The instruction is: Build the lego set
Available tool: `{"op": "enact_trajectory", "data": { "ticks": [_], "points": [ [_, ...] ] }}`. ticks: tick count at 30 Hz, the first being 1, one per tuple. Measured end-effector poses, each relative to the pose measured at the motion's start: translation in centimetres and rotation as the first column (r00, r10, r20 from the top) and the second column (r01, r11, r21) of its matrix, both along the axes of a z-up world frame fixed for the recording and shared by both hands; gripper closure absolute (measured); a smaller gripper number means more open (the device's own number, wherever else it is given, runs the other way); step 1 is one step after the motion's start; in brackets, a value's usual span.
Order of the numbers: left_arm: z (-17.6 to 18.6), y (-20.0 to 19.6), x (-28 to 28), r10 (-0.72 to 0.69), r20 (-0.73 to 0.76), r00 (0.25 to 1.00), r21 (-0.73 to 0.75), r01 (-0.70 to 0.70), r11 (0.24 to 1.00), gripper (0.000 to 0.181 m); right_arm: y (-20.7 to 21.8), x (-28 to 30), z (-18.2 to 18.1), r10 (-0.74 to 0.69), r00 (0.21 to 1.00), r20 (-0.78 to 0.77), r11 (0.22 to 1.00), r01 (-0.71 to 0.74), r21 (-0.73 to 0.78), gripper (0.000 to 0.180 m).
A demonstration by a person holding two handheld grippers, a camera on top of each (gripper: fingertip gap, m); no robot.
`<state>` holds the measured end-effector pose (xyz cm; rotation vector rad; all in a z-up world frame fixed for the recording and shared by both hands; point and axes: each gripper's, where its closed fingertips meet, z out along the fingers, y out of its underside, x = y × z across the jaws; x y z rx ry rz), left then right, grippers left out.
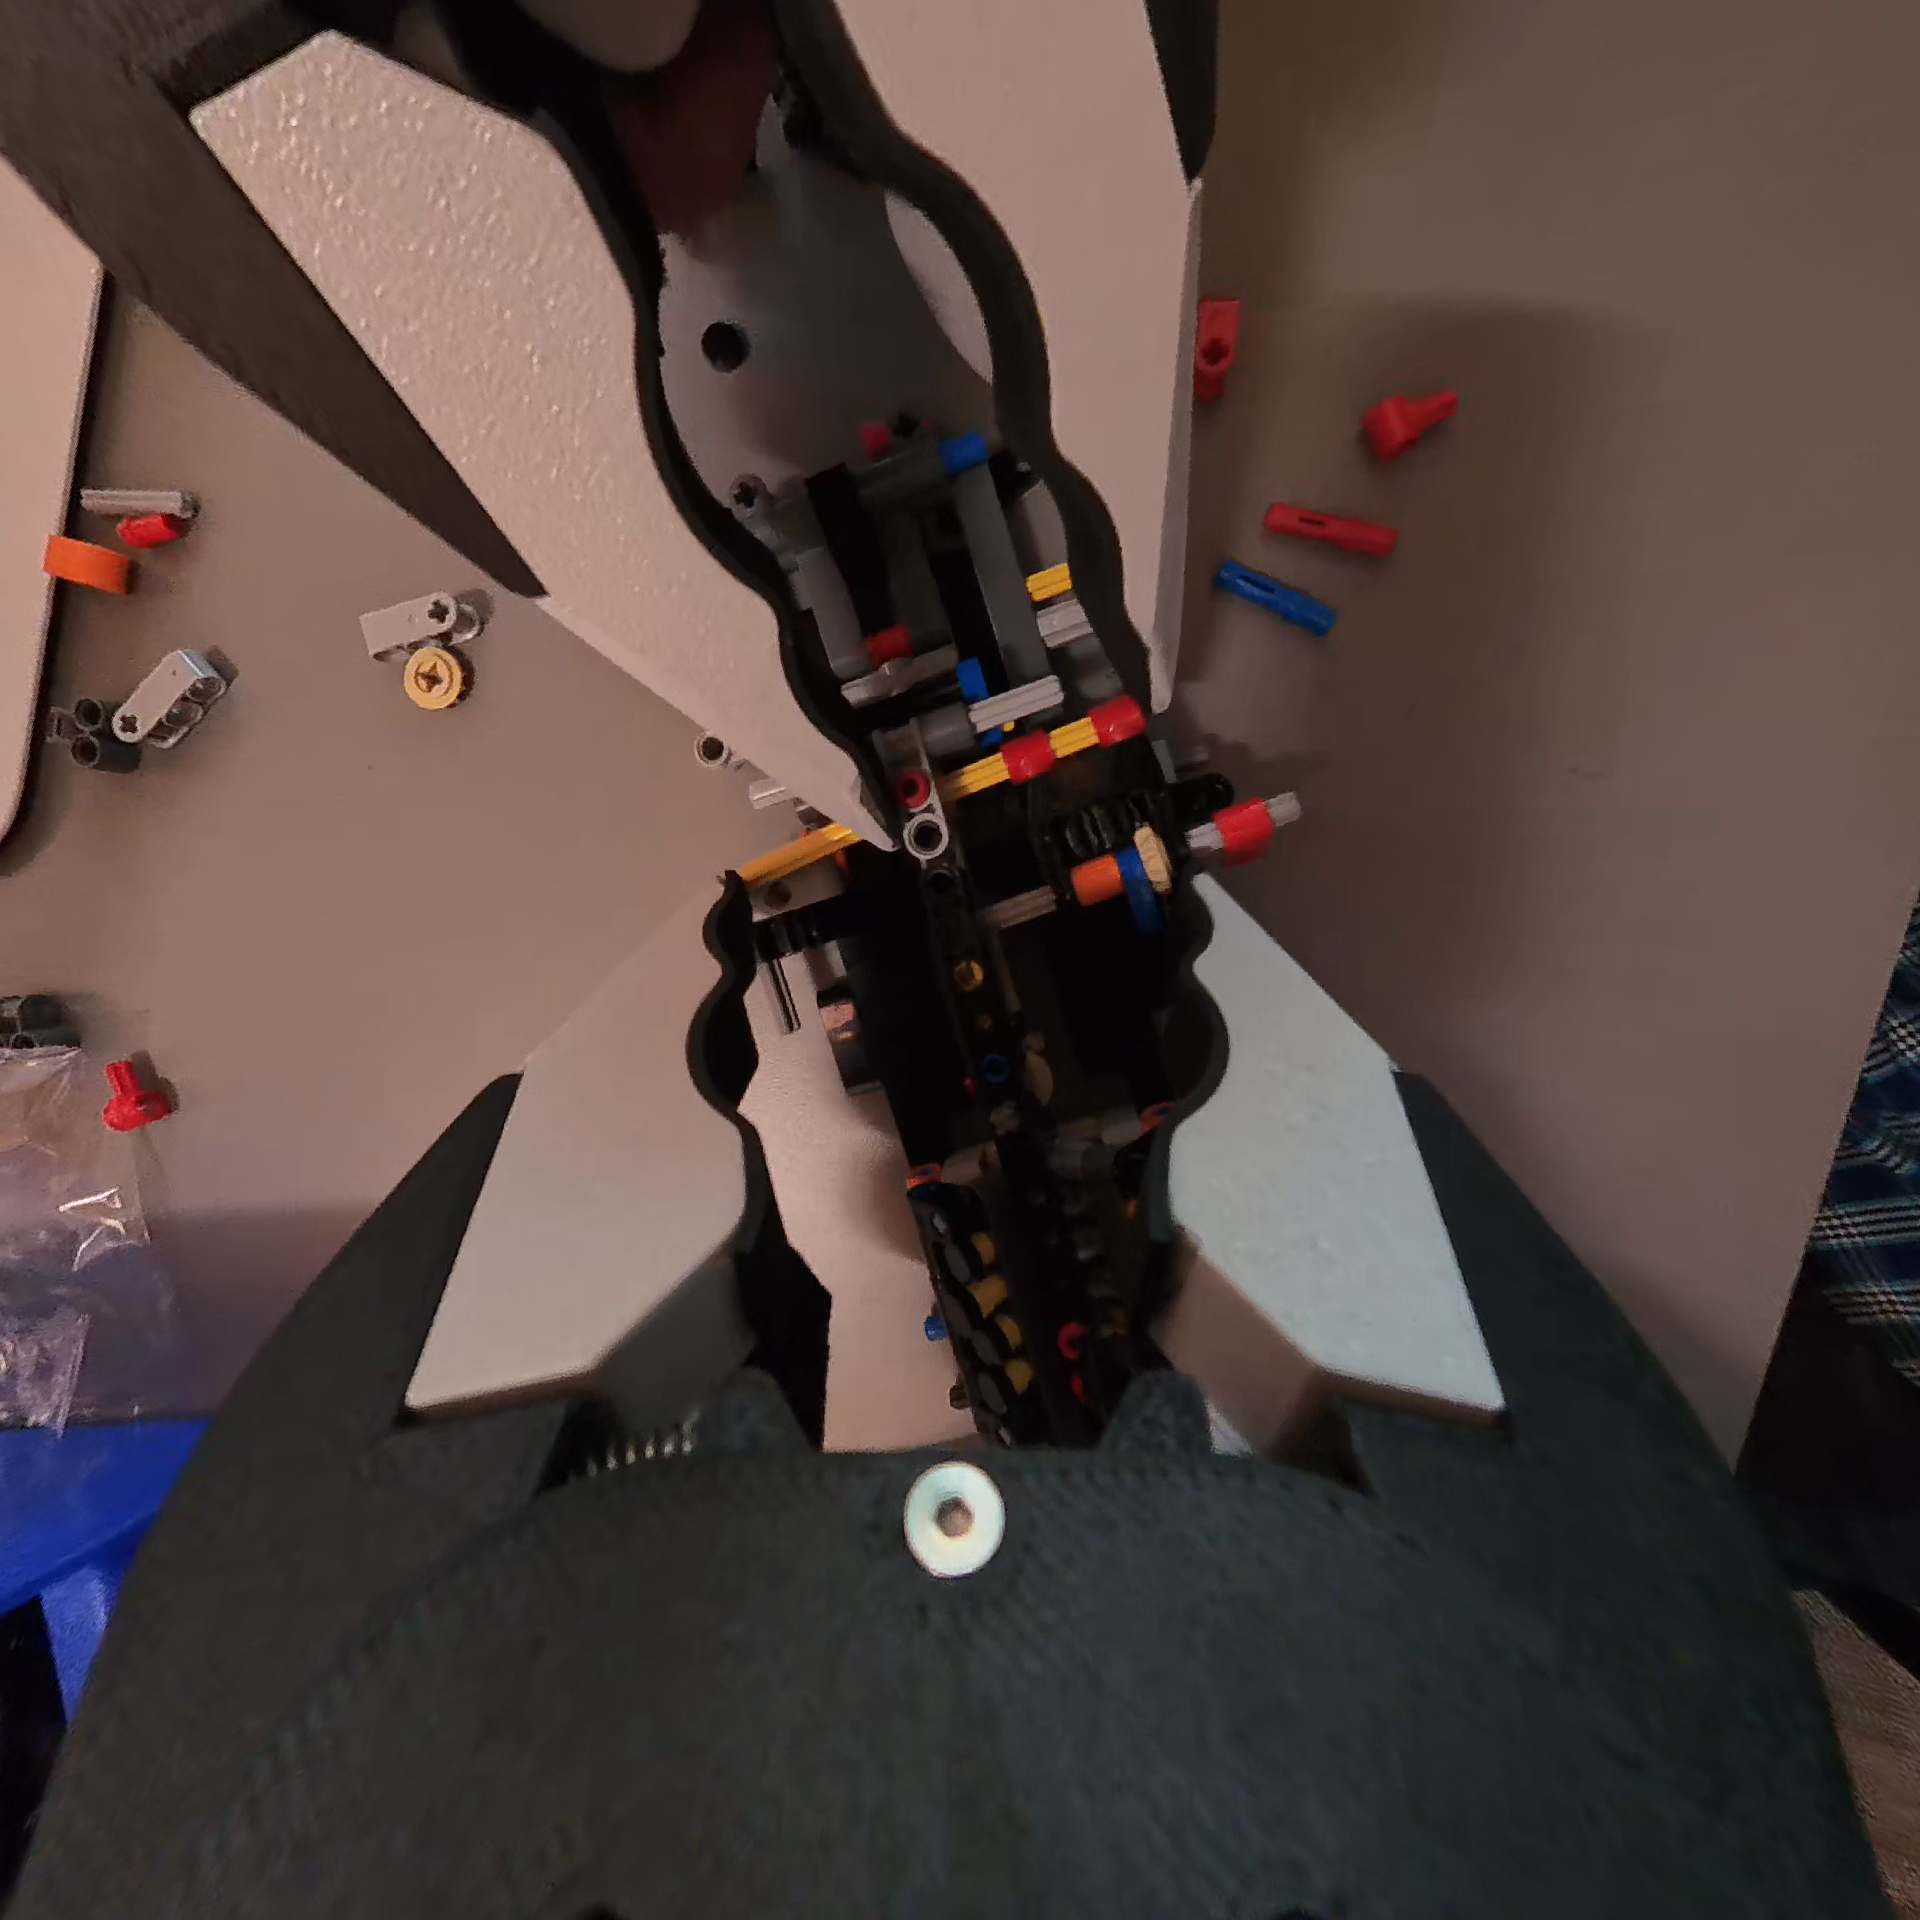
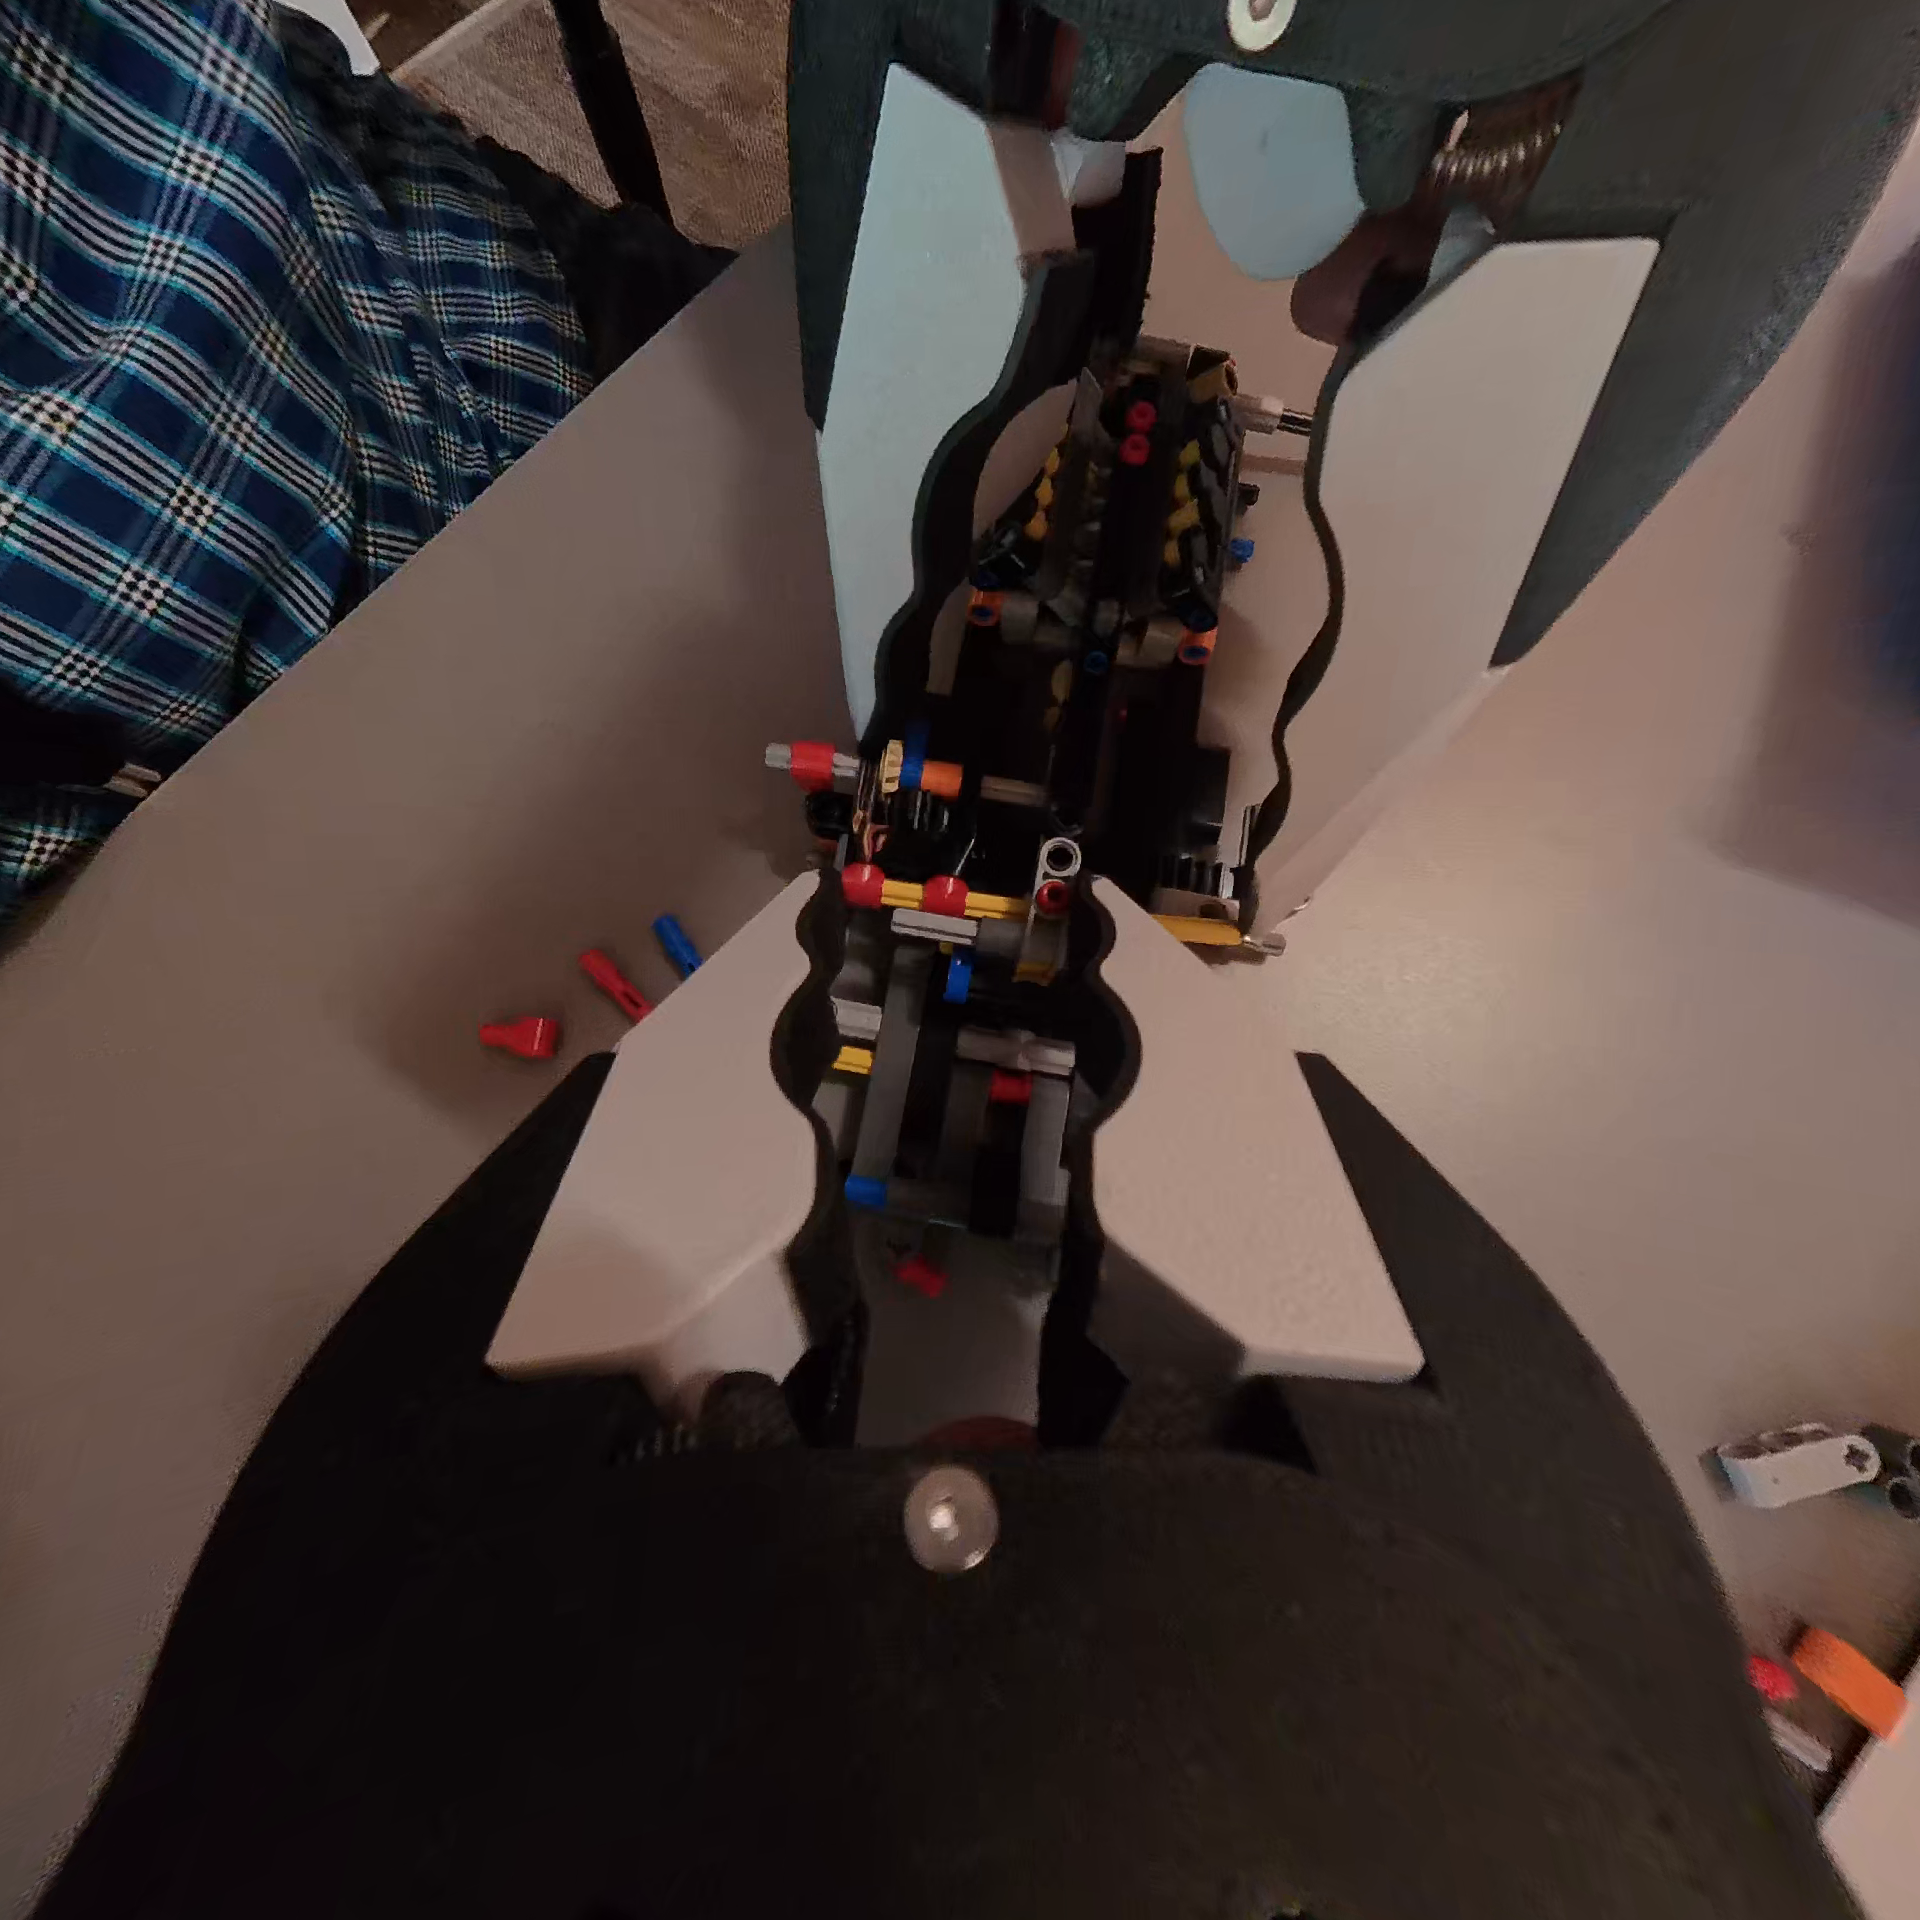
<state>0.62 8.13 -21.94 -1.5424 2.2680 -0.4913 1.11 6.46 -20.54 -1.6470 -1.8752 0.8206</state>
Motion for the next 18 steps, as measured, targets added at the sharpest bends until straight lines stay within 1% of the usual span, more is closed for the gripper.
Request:
{"op": "enact_trajectory", "data": {
  "ticks": [10, 14, 16, 18],
  "points": [
    [-0.14, -0.03, 0.00, -0.022, -0.016, 1.000, 0.020, 0.023, 1.000, 0.101, -0.09, -0.09, -0.04, 0.004, 1.000, 0.002, 1.000, -0.004, 0.013, 0.140],
    [-0.13, 0.11, -0.02, -0.008, -0.009, 1.000, -0.002, 0.008, 1.000, 0.100, 0.04, -0.17, 0.07, -0.038, 0.999, 0.006, 0.999, 0.038, -0.022, 0.139],
    [-0.01, 0.04, 0.05, -0.001, 0.009, 1.000, -0.020, 0.001, 1.000, 0.099, 0.09, -0.02, 0.15, -0.055, 0.998, 0.018, 0.998, 0.054, 0.032, 0.138],
    [-0.06, -0.02, 0.12, 0.010, 0.020, 1.000, -0.032, -0.009, 0.999, 0.098, -0.10, 0.01, 0.71, -0.068, 0.998, 0.006, 0.997, 0.068, 0.044, 0.134]
  ]
}}
